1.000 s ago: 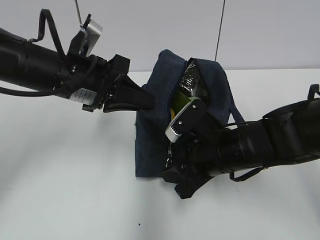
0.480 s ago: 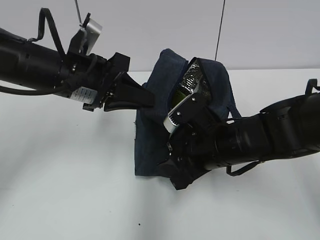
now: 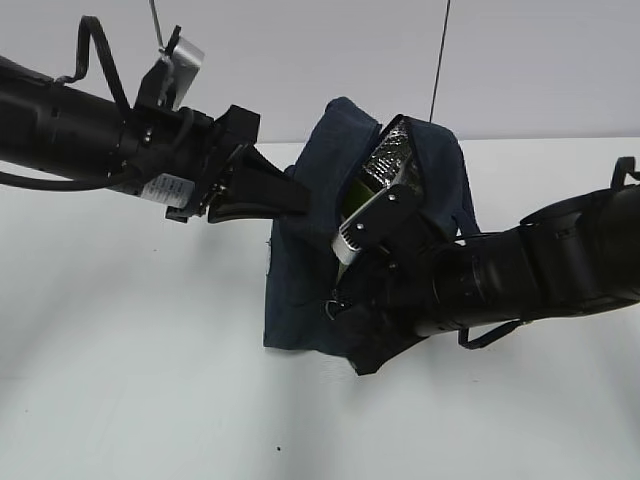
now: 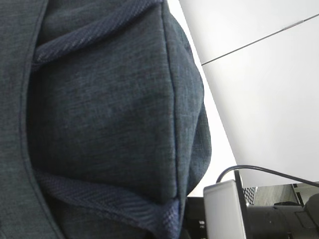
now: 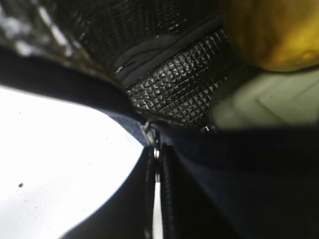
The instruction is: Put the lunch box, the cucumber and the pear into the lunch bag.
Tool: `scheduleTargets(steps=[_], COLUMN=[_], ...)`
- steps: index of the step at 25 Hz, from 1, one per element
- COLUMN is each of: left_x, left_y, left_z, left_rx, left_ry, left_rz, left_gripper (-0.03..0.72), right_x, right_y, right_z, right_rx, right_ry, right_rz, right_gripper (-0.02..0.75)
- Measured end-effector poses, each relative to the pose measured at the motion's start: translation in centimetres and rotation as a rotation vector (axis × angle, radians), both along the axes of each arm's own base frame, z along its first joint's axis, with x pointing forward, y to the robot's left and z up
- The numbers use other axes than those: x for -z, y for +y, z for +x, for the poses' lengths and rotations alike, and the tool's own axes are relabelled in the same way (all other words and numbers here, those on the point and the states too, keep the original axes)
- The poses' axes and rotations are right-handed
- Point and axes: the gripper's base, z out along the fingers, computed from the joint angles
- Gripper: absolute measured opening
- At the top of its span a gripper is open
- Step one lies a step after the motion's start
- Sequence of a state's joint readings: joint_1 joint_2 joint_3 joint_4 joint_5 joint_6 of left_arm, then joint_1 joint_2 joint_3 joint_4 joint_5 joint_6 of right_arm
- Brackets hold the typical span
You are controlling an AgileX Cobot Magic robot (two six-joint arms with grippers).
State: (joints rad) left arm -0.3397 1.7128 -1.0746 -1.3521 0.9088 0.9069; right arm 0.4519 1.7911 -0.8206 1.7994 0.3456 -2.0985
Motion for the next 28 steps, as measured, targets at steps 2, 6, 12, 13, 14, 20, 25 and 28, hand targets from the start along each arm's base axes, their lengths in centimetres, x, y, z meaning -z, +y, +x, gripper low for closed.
scheduleTargets(steps=[2, 6, 12, 13, 14, 20, 25, 28], left_x=[0.0, 0.0, 0.0, 0.0, 0.0, -0.1, -0.2, -0.2], left_y=[0.0, 0.0, 0.0, 0.0, 0.0, -0.1, -0.1, -0.1], left_z=[0.0, 0.0, 0.0, 0.0, 0.0, 0.1, 0.1, 0.1], left_rx=[0.0, 0.001, 0.001, 0.001, 0.0, -0.009, -0.014, -0.016], left_ry=[-0.001, -0.003, -0.003, -0.002, -0.002, 0.003, 0.007, 0.007], left_rz=[0.0, 0.0, 0.0, -0.001, -0.002, -0.017, -0.026, -0.027], left_gripper=[0.009, 0.009, 0.009, 0.009, 0.009, 0.009, 0.011, 0.011], right_x=[0.0, 0.0, -0.1, -0.2, -0.4, -1.5, -1.8, -2.2], right_y=[0.0, 0.0, -0.1, -0.1, -0.3, -1.0, -1.4, -1.7], right_z=[0.0, 0.0, -0.1, -0.2, -0.3, -1.4, -2.3, -2.8], right_rx=[0.001, 0.002, -0.011, -0.011, -0.008, 0.005, 0.015, 0.022], right_ry=[0.0, 0.0, -0.008, -0.011, -0.018, -0.037, -0.032, -0.036], right_rz=[-0.002, -0.003, -0.014, -0.015, -0.019, -0.022, -0.016, -0.008], right_gripper=[0.006, 0.006, 0.006, 0.006, 0.006, 0.006, 0.006, 0.006])
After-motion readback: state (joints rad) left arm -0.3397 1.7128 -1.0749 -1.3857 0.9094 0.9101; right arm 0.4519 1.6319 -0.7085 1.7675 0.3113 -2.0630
